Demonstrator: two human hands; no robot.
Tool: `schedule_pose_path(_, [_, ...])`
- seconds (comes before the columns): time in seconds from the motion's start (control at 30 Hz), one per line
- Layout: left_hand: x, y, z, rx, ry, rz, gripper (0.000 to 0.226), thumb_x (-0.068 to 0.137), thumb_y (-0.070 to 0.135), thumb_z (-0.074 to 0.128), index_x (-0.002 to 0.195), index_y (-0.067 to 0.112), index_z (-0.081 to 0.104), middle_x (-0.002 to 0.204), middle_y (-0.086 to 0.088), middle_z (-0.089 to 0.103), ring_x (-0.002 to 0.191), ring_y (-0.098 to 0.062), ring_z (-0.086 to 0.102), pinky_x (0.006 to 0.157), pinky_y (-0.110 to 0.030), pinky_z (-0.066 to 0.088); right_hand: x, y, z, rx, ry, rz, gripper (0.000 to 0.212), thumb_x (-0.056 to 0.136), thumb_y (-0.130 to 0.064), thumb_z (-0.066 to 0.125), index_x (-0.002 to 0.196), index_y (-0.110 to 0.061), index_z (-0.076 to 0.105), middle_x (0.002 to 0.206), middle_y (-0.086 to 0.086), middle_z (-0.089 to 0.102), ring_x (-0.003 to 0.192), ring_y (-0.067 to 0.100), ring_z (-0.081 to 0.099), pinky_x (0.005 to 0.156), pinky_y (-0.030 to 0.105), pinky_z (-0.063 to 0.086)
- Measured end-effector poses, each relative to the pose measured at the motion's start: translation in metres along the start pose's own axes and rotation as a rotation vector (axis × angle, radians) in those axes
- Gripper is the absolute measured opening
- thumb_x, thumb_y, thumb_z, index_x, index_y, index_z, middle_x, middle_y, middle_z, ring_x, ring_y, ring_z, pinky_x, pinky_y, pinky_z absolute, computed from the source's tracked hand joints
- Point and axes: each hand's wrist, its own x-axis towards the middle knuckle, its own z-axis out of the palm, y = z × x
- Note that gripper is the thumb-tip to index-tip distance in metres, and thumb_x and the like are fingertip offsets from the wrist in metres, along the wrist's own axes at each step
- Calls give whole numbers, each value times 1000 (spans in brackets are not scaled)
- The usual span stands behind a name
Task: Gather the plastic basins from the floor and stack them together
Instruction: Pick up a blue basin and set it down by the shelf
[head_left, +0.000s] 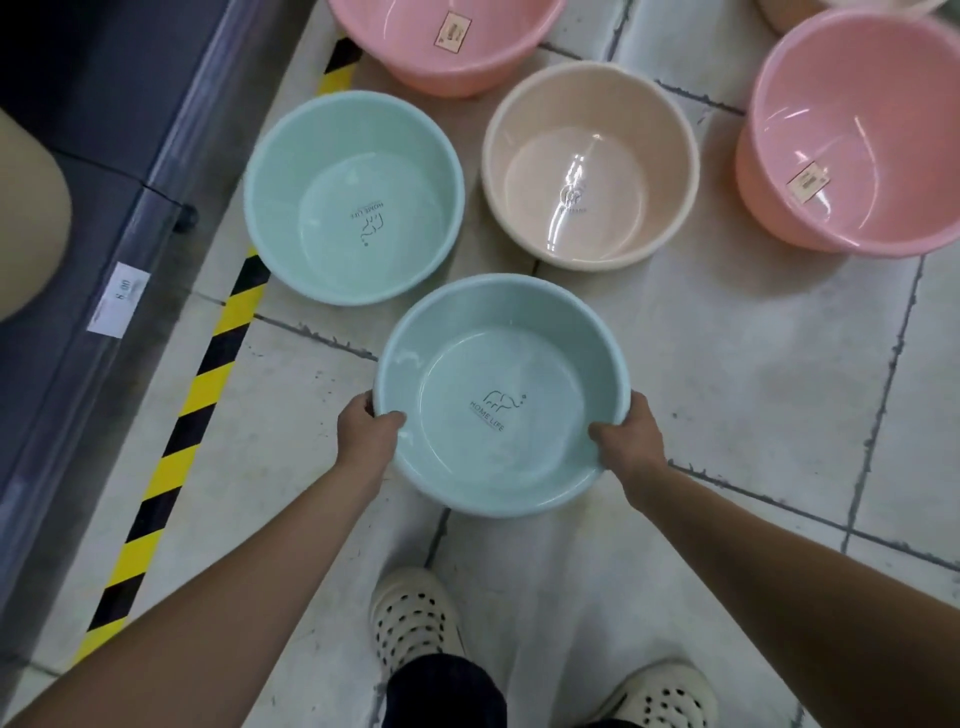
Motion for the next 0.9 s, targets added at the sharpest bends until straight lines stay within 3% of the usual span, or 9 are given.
schedule_pose_path(0.07, [-11,15,-15,28,-14,4,38,80,1,62,118,8,60,108,-9,68,95,-27,67,75,-37,56,-16,-19,-8,-16,14,0,57,83,0,56,136,-15,45,108,9,57,91,28,57,67,35,52])
schedule_pose_path(0.17, [-35,44,-45,33,-4,15,36,80,3,61,116,5,56,105,-10,66,91,-26,66,66,-32,52,-48,-59,-21,-51,-7,-26,58,83,2,55,137,-17,42,102,5,55,88,26,57,57,28,48])
schedule_pose_path(0.33, [-75,114,-108,-2,103,9,21,88,8,60,106,3,51,93,-8,60,80,-25,60,57,-29,44,-107,-155,-25,-113,-44,-92,56,85,-2,56,136,-19,40,100,3,55,88,27,57,57,29,47])
schedule_pose_path(0.43, [-85,159,-146,7,138,31,19,86,8,59,102,1,52,91,-14,63,75,-28,60,55,-30,44,-131,-218,-20,-130,-81,-160,53,85,-1,56,133,-17,42,110,8,58,91,28,57,60,30,47])
schedule_pose_path(0.63, [-65,239,-184,86,212,56,29,86,15,59,112,5,51,102,-11,65,90,-32,63,74,-39,51,-126,-315,-2,-158,-95,-237,54,82,-3,55,133,-17,47,100,2,60,93,29,61,80,43,56])
schedule_pose_path(0.73, [-42,264,-192,155,214,47,25,90,14,57,114,7,55,101,-7,62,88,-28,57,73,-32,42,-108,-345,14,-167,-101,-237,56,83,-2,54,137,-18,48,103,1,59,93,28,60,84,43,56])
schedule_pose_path(0.9, [18,270,-194,258,185,32,21,87,18,66,108,15,63,101,-5,68,95,-30,64,84,-41,54,-55,-358,48,-268,-144,-268,57,82,-4,58,138,-17,48,113,5,62,100,26,58,87,42,54])
